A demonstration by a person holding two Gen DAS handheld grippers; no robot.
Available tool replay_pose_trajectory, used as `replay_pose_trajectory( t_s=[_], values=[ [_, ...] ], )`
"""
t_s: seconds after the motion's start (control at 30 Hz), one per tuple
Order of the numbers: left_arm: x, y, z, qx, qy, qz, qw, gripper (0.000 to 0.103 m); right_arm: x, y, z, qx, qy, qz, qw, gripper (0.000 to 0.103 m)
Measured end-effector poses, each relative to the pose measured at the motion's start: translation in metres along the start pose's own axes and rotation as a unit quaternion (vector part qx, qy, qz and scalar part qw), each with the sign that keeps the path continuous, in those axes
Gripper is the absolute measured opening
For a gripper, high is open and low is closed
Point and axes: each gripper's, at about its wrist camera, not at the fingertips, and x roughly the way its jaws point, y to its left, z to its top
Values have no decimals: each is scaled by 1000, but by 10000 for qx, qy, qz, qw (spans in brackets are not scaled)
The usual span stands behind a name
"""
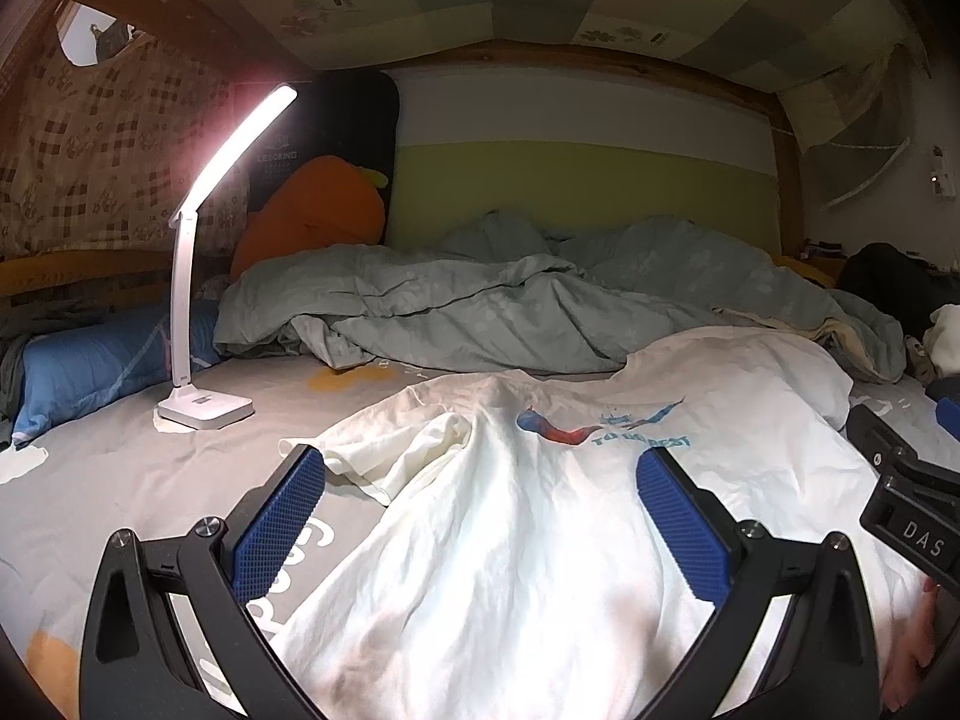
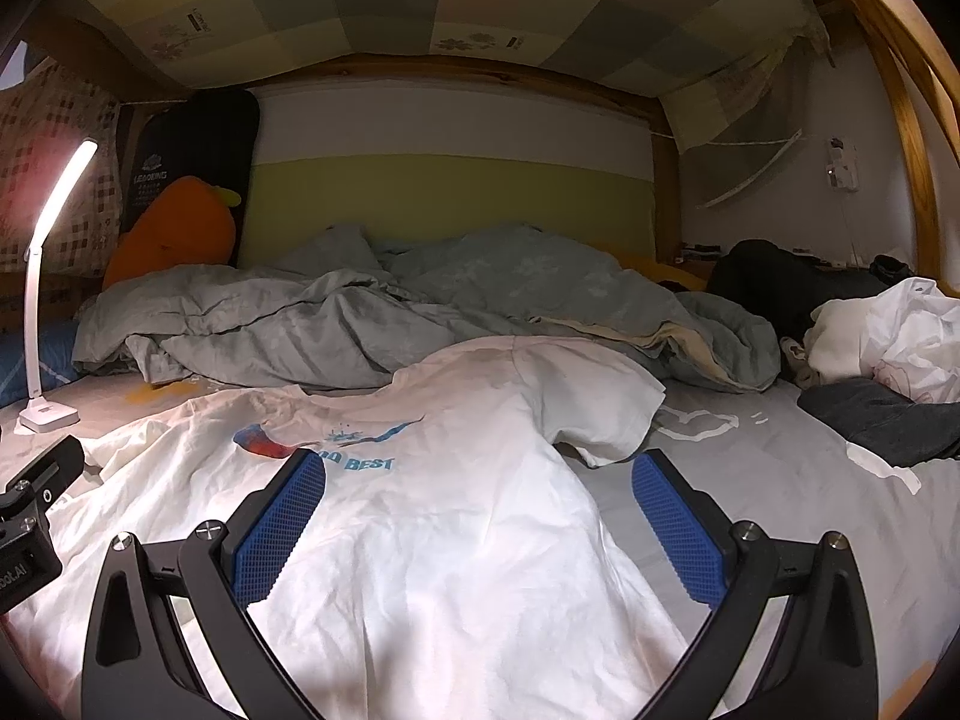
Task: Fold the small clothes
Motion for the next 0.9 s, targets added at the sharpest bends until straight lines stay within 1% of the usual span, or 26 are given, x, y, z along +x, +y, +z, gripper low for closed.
replay_pose_trajectory(
  t_s=[0.33, 0.9],
  values=[
    [0, -4, 1, 98, -14, 18, 9999, 103, 1, 6, 1, -153, 15, -29, 9999, 103],
    [-1, -7, 2, 161, -14, 43, 9999, 103, 2, 9, 1, -187, 39, -26, 9998, 103]
  ],
)
